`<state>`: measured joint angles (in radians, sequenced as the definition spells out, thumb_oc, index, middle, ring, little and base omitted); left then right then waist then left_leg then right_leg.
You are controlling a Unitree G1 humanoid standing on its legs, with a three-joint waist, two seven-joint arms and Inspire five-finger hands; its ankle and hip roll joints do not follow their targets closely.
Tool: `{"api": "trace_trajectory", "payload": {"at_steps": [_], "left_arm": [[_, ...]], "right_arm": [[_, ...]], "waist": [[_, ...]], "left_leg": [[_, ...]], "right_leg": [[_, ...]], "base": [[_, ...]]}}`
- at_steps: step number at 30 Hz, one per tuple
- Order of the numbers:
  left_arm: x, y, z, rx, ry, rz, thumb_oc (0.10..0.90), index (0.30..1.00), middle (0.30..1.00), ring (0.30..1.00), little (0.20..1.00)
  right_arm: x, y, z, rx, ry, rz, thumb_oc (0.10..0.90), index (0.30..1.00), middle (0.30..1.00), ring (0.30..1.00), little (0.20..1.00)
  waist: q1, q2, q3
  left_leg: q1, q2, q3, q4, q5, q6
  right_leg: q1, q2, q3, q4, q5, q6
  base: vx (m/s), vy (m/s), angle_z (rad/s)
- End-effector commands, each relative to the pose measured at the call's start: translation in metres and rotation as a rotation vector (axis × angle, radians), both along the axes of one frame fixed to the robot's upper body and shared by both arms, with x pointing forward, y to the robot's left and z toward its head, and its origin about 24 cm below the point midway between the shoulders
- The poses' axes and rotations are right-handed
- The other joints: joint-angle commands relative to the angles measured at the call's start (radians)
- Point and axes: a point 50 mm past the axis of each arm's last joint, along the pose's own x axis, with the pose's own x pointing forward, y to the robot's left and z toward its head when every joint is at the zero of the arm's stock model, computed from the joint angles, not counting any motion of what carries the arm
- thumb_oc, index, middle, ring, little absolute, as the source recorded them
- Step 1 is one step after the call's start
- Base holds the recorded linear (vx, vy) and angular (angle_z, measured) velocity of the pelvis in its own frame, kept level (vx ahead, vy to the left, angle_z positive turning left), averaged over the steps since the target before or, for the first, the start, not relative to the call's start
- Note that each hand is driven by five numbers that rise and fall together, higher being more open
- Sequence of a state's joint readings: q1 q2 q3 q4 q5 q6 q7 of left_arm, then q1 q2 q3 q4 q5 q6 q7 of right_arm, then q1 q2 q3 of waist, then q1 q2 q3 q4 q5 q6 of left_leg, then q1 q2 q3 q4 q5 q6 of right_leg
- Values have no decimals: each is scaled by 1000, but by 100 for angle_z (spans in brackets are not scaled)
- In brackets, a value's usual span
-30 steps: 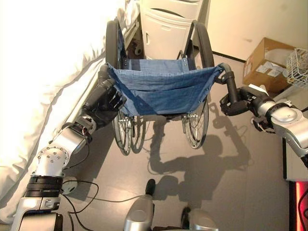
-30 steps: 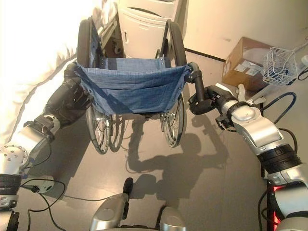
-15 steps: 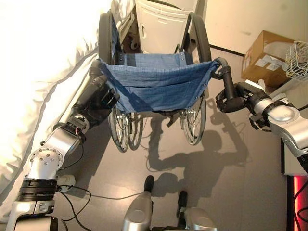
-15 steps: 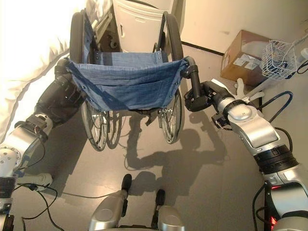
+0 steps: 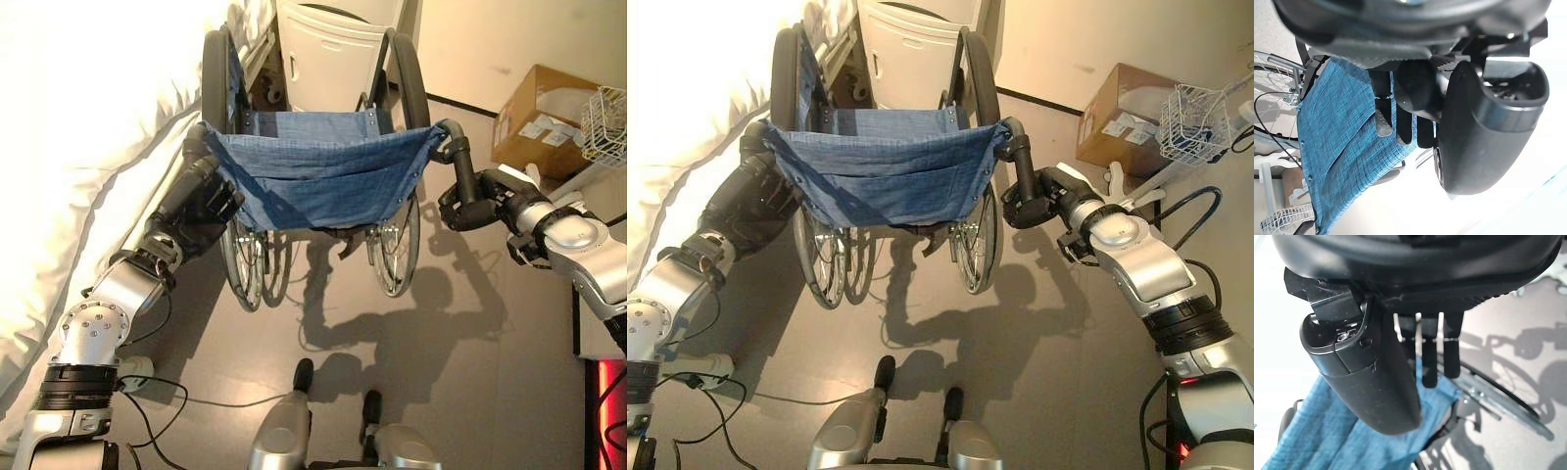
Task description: Push the wheelchair next to the bed
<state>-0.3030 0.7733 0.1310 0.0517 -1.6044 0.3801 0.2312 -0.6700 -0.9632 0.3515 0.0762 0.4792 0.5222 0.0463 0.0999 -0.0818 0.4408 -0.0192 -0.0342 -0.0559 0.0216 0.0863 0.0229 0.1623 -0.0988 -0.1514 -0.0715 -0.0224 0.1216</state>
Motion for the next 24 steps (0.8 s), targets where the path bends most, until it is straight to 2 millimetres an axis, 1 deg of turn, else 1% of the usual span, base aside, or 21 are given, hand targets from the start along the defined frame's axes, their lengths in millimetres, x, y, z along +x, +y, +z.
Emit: {"api": "trace_trajectory", "payload": {"at_steps": [1,4,6,10,13,14,17,18,19,22,23,24], "left_arm": [[-7,-7,38,-56,-233,-27,800,900,900,900,900],[-8,-1,38,-25,-222,11,800,900,900,900,900],[-11,7,41,23,-231,57,800,900,900,900,900],[-19,28,49,202,-230,183,800,900,900,900,900],[-29,50,55,322,-210,289,800,900,900,900,900],[-35,63,57,379,-197,351,800,900,900,900,900],[-47,82,57,421,-162,427,800,900,900,900,900],[-56,95,54,457,-132,494,800,900,900,900,900],[-56,95,54,458,-131,492,800,900,900,900,900],[-82,128,48,549,-80,665,800,900,900,900,900],[-86,132,48,561,-77,686,800,900,900,900,900],[-94,140,48,580,-69,727,800,900,900,900,900]], "right_arm": [[0,15,42,-9,-248,34,800,900,900,900,900],[-2,9,44,-18,-258,17,800,900,900,900,900],[-5,2,46,-23,-274,-5,800,900,900,900,900],[-14,-15,52,-9,-315,-54,800,900,900,900,900],[-22,-30,55,17,-355,-109,800,900,900,900,900],[-27,-40,54,35,-382,-155,800,900,900,900,900],[-37,-56,51,68,-411,-225,800,900,900,900,900],[-45,-67,45,93,-419,-271,800,900,900,900,900],[-46,-68,45,93,-417,-272,800,900,900,900,900],[-66,-93,29,151,-416,-376,800,900,900,900,900],[-69,-96,27,153,-415,-387,800,900,900,900,900],[-74,-102,22,163,-413,-409,800,900,900,900,900]], "waist": [[15,21,-311],[11,23,-313],[9,24,-316],[7,23,-321],[6,25,-323],[6,26,-325],[5,27,-330],[4,28,-335],[4,27,-336],[0,30,-347],[0,31,-349],[0,33,-350]], "left_leg": [[33,-8,-7,20,-56,-24],[43,-6,-4,10,-56,-23],[52,-4,-3,0,-55,-23],[63,-1,-1,-13,-55,-23],[66,2,1,-22,-54,-24],[67,5,2,-26,-52,-25],[66,7,0,-36,-45,-26],[67,10,-1,-45,-42,-27],[70,10,-1,-47,-45,-28],[67,16,-1,-64,-33,-30],[71,17,-2,-69,-35,-31],[69,19,-3,-73,-29,-31]], "right_leg": [[-39,26,-15,53,40,-66],[-37,28,-16,51,40,-65],[-34,28,-17,47,40,-64],[-32,31,-20,41,40,-63],[-32,34,-25,38,38,-63],[-33,35,-29,39,36,-64],[-37,38,-34,36,38,-63],[-38,39,-39,34,37,-62],[-35,40,-39,33,33,-62],[-43,43,-46,31,33,-61],[-41,44,-46,30,29,-61],[-43,45,-48,29,31,-61]], "base": [[0,0,0],[0,0,0],[0,0,0],[0,0,0],[-15,-6,-1],[-62,-19,-2],[-45,-19,0],[-32,-15,3],[-26,-17,6],[-39,-8,9],[-38,0,12],[-5,-2,8]]}}
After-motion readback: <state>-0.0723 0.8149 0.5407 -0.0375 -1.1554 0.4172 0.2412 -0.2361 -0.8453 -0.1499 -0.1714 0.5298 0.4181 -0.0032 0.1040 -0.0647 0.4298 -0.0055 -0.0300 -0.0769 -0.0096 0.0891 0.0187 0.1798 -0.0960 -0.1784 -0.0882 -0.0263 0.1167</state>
